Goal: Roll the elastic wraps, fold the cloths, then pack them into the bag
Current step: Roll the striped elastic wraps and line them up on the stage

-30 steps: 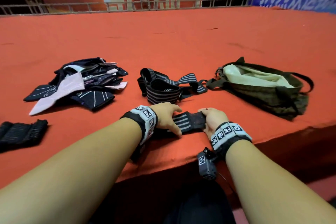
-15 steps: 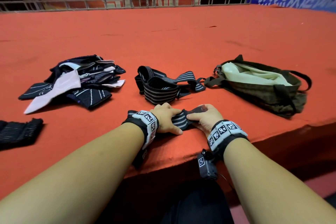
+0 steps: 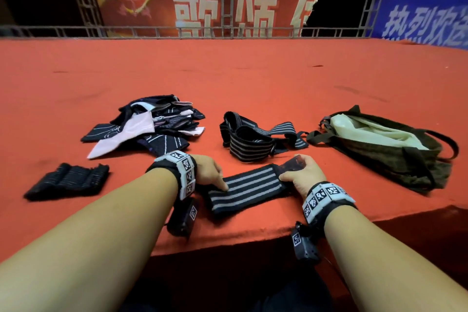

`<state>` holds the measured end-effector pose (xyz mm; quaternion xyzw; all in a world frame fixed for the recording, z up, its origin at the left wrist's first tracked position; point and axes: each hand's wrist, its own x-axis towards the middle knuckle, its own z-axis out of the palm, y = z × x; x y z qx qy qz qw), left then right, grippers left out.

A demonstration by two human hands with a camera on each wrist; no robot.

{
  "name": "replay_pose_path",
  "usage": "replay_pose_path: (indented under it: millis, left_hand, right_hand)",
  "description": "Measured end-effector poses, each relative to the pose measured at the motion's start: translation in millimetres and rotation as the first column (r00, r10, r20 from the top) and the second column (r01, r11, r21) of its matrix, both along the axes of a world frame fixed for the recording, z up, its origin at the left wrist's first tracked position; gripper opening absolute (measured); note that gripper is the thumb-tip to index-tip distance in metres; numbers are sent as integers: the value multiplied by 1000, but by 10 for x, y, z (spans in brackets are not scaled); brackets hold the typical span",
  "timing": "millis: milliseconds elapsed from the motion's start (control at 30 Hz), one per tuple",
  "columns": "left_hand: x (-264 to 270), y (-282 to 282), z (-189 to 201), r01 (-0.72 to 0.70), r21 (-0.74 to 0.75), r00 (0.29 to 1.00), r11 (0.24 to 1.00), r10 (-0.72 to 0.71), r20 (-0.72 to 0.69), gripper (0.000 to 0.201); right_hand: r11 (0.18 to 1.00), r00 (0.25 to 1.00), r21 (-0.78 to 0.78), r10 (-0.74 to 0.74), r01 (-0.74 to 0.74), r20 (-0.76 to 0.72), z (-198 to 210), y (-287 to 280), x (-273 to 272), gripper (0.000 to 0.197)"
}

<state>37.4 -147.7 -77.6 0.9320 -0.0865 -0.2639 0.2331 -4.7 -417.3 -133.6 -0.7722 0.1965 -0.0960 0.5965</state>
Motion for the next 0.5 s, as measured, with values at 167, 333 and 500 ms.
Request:
replay_pose_path:
  millis: [167, 333, 500]
  left_hand:
    - [-220, 471, 102, -40, -215, 969, 976, -14, -246, 31]
    - [-505, 1007, 150, -198, -382, 934, 903, 56, -352, 19]
    - [-775, 1244, -260, -532, -467, 813, 706, 272, -515, 19]
  right_hand:
    - [993, 988, -46, 116, -112, 99, 446, 471, 194, 66]
    - [954, 955, -117, 285, -275, 79, 637, 1228, 530, 77]
    - [824, 945, -479, 326, -302, -37, 571, 1792, 612, 54]
